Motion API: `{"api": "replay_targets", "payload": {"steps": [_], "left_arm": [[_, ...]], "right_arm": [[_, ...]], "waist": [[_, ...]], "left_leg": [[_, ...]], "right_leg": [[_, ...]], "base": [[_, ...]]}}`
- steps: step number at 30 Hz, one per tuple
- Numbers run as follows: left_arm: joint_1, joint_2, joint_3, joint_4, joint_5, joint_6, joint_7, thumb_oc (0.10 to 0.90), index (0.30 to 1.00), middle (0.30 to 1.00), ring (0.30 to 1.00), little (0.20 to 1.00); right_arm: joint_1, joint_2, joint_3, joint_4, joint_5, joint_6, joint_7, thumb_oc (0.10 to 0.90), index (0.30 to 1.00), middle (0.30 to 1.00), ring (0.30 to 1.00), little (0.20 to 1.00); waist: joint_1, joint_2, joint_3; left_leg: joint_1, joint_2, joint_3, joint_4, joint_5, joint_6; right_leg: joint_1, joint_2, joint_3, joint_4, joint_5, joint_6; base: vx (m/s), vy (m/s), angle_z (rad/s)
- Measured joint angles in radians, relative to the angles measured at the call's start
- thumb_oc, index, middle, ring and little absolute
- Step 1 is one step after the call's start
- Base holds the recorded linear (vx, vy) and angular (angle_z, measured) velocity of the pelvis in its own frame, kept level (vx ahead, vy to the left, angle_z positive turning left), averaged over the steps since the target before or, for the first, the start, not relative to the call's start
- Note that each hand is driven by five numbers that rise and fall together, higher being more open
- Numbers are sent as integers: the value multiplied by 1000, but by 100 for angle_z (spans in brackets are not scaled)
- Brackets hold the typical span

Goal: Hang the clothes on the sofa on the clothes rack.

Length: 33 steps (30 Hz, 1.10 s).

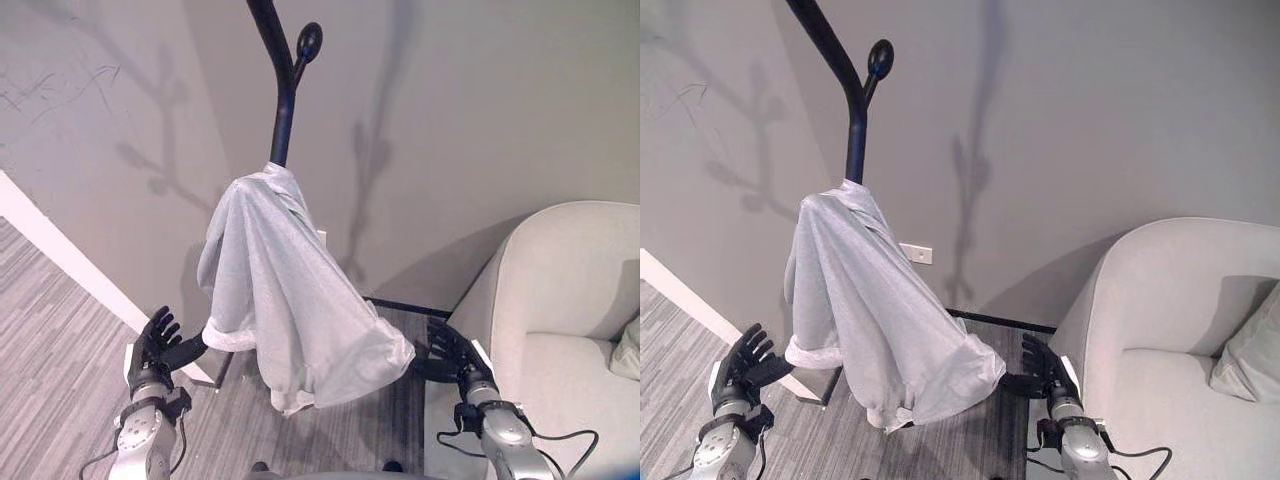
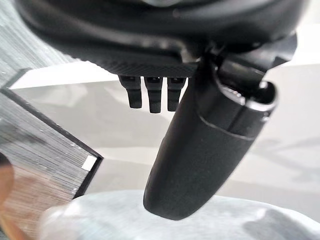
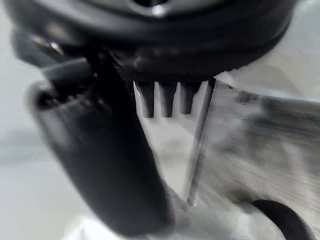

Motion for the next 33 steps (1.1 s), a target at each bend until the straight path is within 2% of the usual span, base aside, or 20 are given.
{"api": "replay_targets", "payload": {"steps": [9,13,18,23,29,33], "left_arm": [[10,-9,-5,14,-5,0,-2,800,900,900,900,900],[12,-13,-16,14,-5,0,-6,800,900,900,900,900],[20,-19,-20,14,-6,-1,-11,800,900,900,900,900],[23,-31,-20,14,-6,-1,-10,800,900,900,900,900],[23,-30,-20,14,-5,-1,-29,800,900,900,900,900],[36,-30,-22,22,3,0,-46,800,900,900,900,900]], "right_arm": [[-25,-3,-1,-13,0,3,-21,800,900,900,900,900],[-58,-12,-3,-143,-21,17,-40,800,900,900,900,900],[-129,-44,-22,-240,-35,-18,-41,800,900,900,900,900],[-119,-44,-29,-233,-36,-22,-43,800,900,900,900,900],[-54,-43,-28,-123,-48,-16,-38,800,900,900,900,900],[-3,-43,-26,-26,-125,4,-19,800,900,900,900,900]], "waist": [[1,-5,-2],[7,-3,-1],[33,-4,0],[53,-8,4],[48,-21,22],[33,-20,31]], "left_leg": [[-1,-1,-5,0,1,1],[0,-1,-10,1,2,1],[1,-2,-19,2,7,0],[0,-2,-21,2,7,0],[-3,-2,-23,1,7,1],[-4,-2,-22,1,7,1]], "right_leg": [[3,-2,-10,0,0,0],[7,-2,-13,0,0,1],[14,-2,-20,0,0,1],[14,-2,-22,0,0,1],[13,-3,-25,0,-1,1],[11,-3,-25,0,-1,1]], "base": [[0,0,0],[-5,1,2],[-10,-5,4],[-2,-1,1],[0,0,0],[0,0,0]]}}
